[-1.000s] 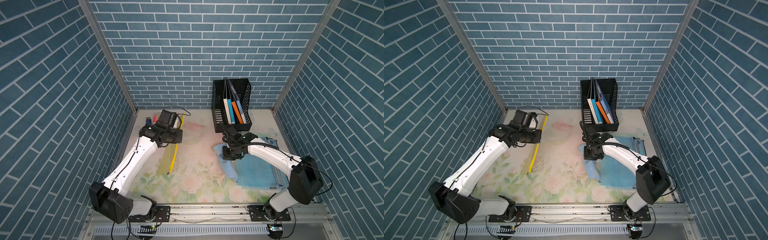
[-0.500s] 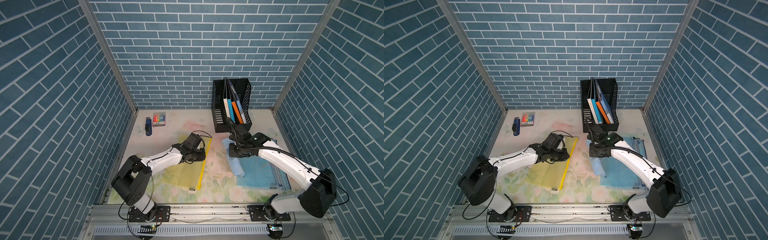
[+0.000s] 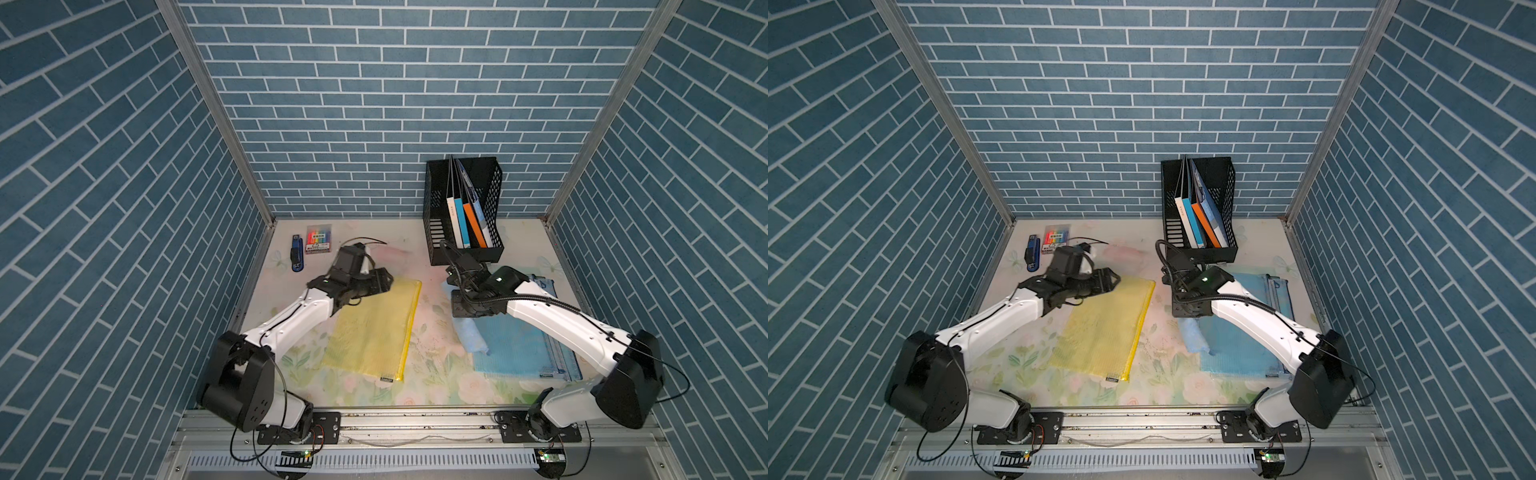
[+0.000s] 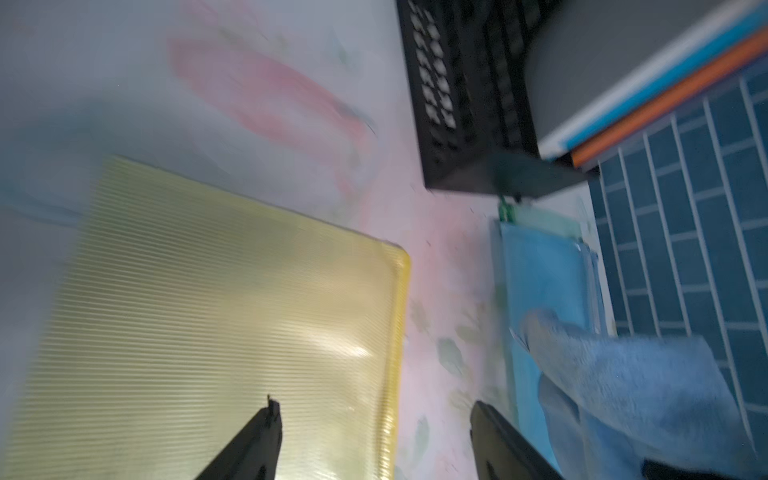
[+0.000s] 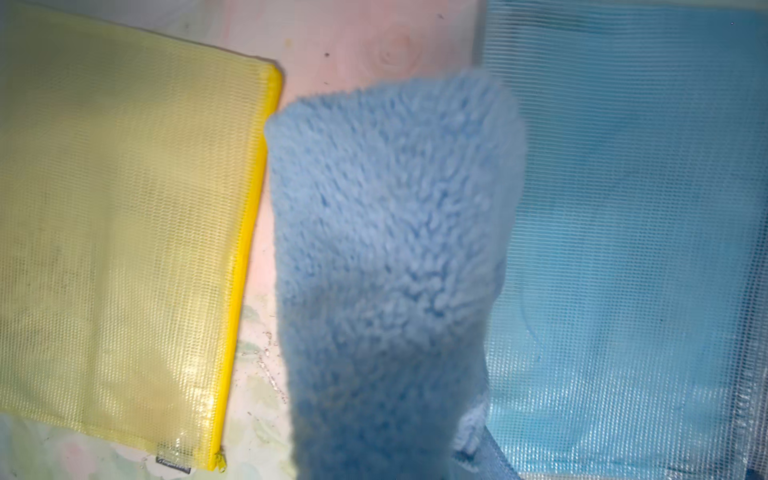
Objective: Wipe the document bag
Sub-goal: Adjust the document bag at the center of the board, then move the document bag to the center of the board.
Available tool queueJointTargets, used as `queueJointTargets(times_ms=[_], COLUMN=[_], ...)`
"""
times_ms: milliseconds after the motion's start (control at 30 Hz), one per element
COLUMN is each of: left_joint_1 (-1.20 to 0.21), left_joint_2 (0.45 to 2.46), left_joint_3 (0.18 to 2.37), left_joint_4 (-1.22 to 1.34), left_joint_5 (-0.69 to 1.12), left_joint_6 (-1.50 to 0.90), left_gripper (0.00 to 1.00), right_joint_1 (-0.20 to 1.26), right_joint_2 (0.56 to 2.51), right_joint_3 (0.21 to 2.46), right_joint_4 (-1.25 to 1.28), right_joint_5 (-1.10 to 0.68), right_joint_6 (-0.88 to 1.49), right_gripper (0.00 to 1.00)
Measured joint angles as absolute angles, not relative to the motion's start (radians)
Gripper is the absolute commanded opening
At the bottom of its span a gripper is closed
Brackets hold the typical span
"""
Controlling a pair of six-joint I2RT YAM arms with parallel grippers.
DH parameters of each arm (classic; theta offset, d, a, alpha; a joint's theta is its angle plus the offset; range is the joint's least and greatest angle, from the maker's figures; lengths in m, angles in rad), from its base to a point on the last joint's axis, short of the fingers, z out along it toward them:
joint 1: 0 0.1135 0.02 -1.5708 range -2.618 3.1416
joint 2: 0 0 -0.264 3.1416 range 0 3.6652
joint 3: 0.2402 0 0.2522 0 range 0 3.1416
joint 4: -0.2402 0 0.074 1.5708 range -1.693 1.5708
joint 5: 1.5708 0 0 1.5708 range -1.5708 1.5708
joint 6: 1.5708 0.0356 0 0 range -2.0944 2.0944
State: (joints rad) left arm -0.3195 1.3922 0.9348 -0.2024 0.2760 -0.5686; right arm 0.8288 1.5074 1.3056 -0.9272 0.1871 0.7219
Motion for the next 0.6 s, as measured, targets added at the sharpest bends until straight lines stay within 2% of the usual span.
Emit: queueJointTargets(times_ms=[100,233,400,600], left_joint_1=[-0.165,-0.06,-0.035,-0.033], left_joint_2=[1.359,1.378,1.434,1.448], left_joint_3=[0.86,0.751,0.7,0.672], left_joint_4=[-0.203,-0.197,-0.185,-0.177], left_joint_5=[0.283,0.302,0.312,0.311], left_joint_6=[-0.501,-0.457,-0.425,-0.392], left_gripper=[0.82,0.83,0.84,0.86], right_joint_1=[0.899,0.965,1.008,1.007], right_joint_2=[1.648,1.854,2.049,2.071], right_joint_3=[1.43,1.585,1.69,1.603], right_joint_4=[-0.91,-0.859,-0.802,-0.736], right_joint_5=[0.188,0.171,0.123,0.067], right_joint_6=[0.725,0.724,0.725,0.729], right_gripper=[0.0,0.0,0.0,0.0])
